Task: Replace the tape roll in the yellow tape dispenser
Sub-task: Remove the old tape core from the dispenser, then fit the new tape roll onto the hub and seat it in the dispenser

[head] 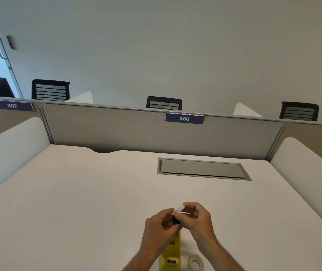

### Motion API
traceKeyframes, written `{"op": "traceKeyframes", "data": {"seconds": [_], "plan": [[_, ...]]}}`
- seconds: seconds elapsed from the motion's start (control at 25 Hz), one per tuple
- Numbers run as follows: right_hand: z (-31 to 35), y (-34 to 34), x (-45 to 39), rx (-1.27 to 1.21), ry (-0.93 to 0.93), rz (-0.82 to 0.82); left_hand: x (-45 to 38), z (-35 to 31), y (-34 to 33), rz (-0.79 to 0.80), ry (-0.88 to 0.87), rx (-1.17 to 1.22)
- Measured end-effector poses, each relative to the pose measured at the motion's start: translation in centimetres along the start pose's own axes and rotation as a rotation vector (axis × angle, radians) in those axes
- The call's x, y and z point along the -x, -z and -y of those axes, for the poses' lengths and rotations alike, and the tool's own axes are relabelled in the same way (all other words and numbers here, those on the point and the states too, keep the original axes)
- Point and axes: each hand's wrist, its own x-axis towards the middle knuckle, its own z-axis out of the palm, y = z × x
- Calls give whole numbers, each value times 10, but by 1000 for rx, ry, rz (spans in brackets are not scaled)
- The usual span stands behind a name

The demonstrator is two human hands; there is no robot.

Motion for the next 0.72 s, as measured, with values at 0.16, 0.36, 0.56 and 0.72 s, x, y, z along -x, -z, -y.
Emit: {"op": "traceKeyframes", "data": {"seconds": [0.16, 0.36, 0.56, 0.72], "plan": [[6, 6, -3, -63, -24, -71, 0, -1, 1, -13, 24, -14], [-2, 27, -7, 718, 156, -47, -3, -1, 5, -42, 61, -3], [-26, 41, -5, 1138, 59, 180, -2, -2, 5, -66, 69, 51], [-39, 44, -3, 1184, 24, 240, -3, -6, 6, -77, 73, 83]]}}
